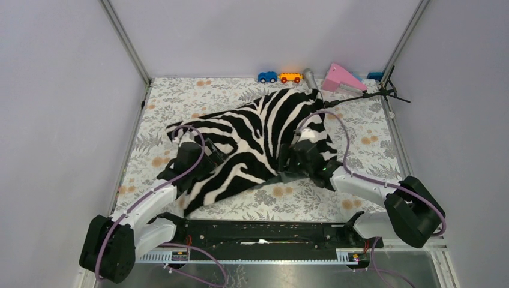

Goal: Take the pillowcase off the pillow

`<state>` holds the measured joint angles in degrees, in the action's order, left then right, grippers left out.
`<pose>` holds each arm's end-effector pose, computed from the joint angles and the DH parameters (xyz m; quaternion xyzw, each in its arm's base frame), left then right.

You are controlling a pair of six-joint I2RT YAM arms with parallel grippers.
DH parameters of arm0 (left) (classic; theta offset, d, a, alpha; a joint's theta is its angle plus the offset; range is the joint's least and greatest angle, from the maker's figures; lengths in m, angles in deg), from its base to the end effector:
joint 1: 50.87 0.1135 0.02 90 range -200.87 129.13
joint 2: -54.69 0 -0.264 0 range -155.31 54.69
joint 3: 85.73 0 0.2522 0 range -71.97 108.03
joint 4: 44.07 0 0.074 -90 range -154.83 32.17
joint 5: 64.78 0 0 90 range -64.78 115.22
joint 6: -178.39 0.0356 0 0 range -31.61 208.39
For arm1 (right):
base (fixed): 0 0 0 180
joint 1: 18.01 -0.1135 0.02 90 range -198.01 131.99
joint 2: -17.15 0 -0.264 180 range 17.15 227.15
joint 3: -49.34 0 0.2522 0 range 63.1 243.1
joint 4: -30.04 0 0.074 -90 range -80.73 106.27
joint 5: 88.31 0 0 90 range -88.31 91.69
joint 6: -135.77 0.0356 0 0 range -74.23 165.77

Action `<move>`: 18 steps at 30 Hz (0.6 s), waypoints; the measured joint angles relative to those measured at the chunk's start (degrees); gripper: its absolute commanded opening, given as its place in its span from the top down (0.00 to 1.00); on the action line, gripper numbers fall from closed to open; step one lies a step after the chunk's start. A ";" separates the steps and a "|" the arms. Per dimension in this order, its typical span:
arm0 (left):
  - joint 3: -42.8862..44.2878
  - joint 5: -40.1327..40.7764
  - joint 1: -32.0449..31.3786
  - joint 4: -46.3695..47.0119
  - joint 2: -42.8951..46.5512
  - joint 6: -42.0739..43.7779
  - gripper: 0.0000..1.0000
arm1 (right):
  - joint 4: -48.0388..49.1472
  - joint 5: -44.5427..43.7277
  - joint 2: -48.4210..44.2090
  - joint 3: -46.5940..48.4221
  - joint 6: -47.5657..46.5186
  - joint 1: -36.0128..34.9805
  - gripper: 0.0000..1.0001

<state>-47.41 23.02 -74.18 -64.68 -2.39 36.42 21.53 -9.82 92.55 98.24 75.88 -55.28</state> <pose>0.1832 -0.0804 0.1845 -0.2157 0.8777 -0.2748 0.3279 0.2178 0.1568 0.1940 -0.0089 0.8837 0.1808 0.4315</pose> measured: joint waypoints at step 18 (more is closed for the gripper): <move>13.11 14.62 -7.63 -9.88 3.87 0.52 0.02 | -5.77 -10.49 -14.40 -4.85 -4.35 -6.82 0.01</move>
<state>-34.30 37.64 -81.81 -74.56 1.47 36.95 15.76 -20.31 78.14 93.39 71.53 -62.10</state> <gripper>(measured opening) 0.981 0.993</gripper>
